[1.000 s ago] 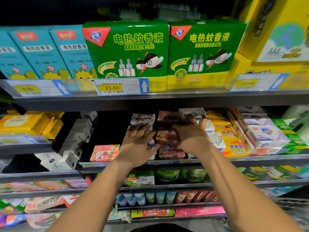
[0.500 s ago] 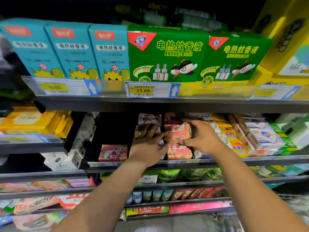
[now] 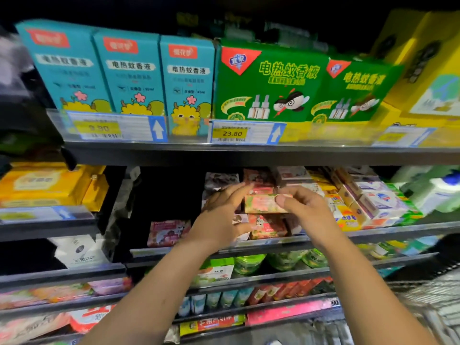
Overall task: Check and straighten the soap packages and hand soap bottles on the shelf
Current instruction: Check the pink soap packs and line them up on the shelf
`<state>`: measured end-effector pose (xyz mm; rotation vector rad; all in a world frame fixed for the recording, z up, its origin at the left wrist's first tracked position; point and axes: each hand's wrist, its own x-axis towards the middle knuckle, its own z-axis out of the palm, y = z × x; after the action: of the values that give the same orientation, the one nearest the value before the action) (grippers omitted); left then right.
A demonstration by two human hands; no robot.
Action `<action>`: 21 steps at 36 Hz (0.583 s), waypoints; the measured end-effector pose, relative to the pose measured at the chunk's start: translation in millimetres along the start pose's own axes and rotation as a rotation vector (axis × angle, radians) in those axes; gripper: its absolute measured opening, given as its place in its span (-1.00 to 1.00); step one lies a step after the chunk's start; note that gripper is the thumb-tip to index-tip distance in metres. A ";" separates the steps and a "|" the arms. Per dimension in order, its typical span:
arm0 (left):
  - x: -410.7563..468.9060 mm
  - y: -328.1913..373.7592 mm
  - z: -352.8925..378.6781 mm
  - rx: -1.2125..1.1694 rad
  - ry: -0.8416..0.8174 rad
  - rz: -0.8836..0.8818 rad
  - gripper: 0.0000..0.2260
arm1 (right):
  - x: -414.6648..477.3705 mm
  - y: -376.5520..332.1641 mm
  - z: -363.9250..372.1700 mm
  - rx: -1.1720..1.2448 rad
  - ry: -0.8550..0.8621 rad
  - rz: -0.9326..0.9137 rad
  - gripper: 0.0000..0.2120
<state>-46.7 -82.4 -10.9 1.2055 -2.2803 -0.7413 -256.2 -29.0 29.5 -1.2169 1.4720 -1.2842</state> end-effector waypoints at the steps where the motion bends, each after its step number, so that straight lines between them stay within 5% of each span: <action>1: -4.0 3.8 -4.1 -0.054 0.022 0.008 -0.33 | -7.1 -3.1 5.4 0.062 -0.004 0.032 -0.92; 5: -23.1 20.9 -13.3 -0.418 0.060 0.020 -0.66 | -22.8 -7.8 17.0 0.227 -0.081 0.170 -0.68; 13: -27.0 27.1 0.4 -1.033 0.200 -0.091 -0.77 | -35.9 -4.2 4.9 0.153 -0.229 0.164 -0.54; 16: -28.0 33.6 -2.3 -1.073 0.174 -0.083 -0.68 | -37.4 -6.4 7.8 0.213 -0.143 0.160 -0.67; 19: -30.6 29.6 -9.9 -1.122 0.008 -0.045 -0.38 | -38.3 -14.2 13.7 0.323 -0.057 0.211 -0.76; 21: -31.0 25.1 -16.3 -0.947 -0.105 0.010 -0.23 | -39.4 -17.7 14.0 0.368 -0.026 0.281 -0.77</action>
<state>-35.9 -48.3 13.2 0.6904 -1.6136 -1.6422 -232.1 6.5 44.2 -0.7545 1.2654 -1.2695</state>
